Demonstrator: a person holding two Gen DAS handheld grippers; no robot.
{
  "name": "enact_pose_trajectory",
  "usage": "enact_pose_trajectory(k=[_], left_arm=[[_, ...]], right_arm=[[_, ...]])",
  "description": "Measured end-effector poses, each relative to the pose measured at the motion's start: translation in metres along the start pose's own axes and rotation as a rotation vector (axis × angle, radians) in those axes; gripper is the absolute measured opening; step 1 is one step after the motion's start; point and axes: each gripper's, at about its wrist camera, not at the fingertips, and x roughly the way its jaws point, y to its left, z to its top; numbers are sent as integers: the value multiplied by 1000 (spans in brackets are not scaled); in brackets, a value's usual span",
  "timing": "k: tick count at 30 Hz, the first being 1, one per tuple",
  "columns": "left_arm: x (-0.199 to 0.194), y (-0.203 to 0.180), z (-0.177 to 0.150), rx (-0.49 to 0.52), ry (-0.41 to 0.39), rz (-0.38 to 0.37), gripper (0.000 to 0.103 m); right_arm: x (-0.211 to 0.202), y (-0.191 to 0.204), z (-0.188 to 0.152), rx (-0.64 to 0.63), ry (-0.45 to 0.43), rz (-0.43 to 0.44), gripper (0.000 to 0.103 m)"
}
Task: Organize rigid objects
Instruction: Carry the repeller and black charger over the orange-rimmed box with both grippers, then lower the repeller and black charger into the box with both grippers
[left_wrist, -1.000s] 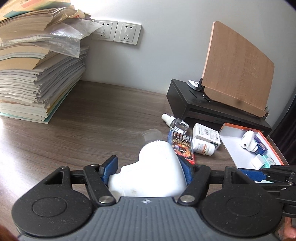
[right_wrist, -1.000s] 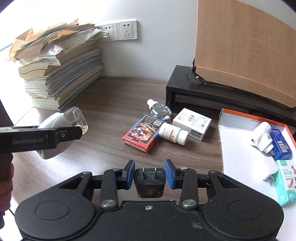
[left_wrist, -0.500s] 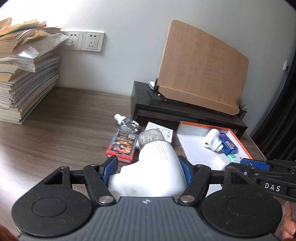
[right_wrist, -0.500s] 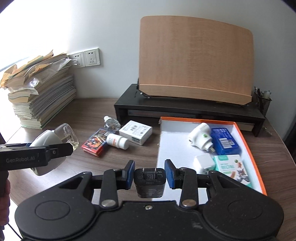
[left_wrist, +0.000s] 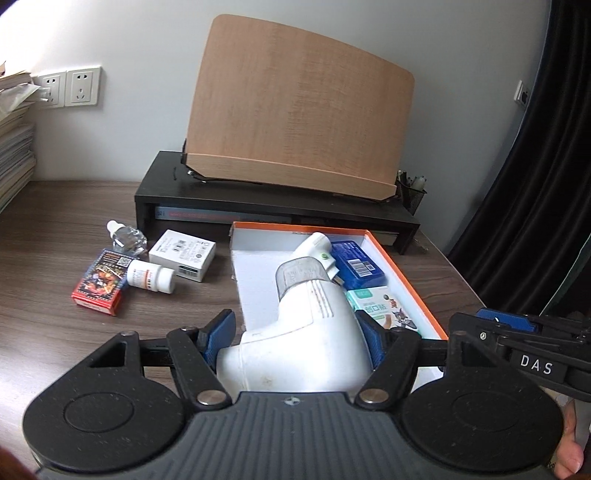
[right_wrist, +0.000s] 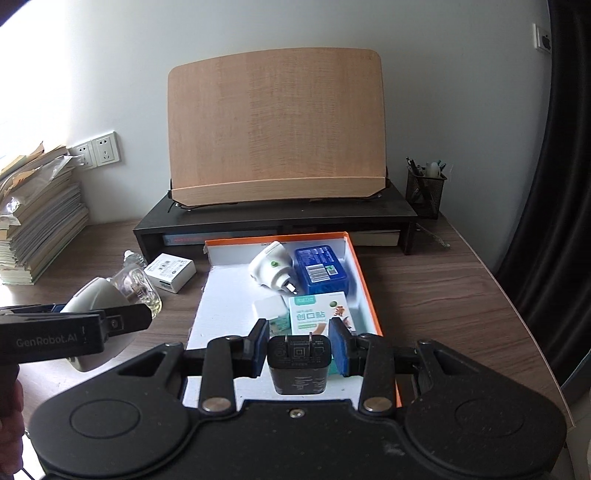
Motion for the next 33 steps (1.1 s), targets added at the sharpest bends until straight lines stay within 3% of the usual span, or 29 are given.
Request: enact_pose_trajectory(k=[13,33], left_arm=[[16,-41,-11,35,34,32,71],[17,-48,-13,4,29,89,71]], right_arm=[[2,-23,-6,20,13,31,44],[10,-25,-2,-23,15,88,44]])
